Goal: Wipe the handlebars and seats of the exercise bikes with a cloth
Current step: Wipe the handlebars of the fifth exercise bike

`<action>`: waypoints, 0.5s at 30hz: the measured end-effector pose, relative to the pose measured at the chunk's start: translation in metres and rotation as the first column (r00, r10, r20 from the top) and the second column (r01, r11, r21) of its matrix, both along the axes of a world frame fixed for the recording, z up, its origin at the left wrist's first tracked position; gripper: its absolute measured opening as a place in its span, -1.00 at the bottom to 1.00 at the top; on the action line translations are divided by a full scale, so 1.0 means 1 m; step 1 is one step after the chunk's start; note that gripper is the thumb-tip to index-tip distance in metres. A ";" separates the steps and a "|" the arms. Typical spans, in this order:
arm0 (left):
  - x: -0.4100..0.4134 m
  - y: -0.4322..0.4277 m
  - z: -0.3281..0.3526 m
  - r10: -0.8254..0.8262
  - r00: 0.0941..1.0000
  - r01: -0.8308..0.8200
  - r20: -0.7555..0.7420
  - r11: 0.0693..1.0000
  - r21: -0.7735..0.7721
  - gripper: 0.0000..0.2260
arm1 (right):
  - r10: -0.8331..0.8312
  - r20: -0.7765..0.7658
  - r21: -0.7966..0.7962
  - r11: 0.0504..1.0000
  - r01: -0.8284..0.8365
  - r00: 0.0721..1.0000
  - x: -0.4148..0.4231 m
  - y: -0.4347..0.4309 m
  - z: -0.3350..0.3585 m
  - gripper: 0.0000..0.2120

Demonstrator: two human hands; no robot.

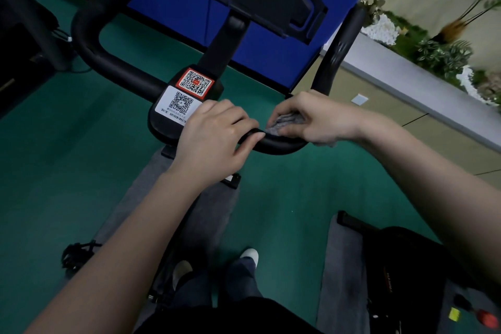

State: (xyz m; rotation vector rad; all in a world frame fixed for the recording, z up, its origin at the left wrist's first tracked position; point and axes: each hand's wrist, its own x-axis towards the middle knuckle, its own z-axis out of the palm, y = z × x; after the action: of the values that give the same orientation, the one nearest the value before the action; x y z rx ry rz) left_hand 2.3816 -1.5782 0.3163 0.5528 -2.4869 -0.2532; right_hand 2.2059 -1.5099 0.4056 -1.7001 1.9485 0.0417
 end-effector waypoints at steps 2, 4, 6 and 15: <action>0.000 0.000 -0.001 0.001 1.000 -0.001 -0.003 1.000 -0.006 -0.73 | 0.030 -0.033 -0.062 0.998 -0.032 0.999 -0.003 0.009 -0.004 -0.83; -0.001 0.000 -0.002 0.000 1.000 0.000 -0.007 1.000 -0.006 -0.74 | 0.053 -0.094 -0.210 0.975 -0.072 0.994 -0.011 0.021 -0.009 -0.80; -0.001 0.000 -0.003 0.002 1.000 -0.002 -0.011 1.000 -0.006 -0.74 | -0.003 -0.128 -0.406 0.912 -0.049 0.992 -0.017 0.033 -0.018 -0.78; -0.003 0.001 -0.003 0.011 1.000 -0.012 -0.018 1.000 -0.014 -0.76 | -0.382 0.507 -0.797 0.133 0.589 0.773 0.045 0.067 -0.106 -0.80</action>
State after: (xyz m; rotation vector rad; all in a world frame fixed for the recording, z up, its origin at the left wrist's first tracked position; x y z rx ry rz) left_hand 2.3790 -1.5773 0.3130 0.5564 -2.4656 -0.2346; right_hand 2.2506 -1.4426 0.2999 -1.3162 2.4326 -1.8282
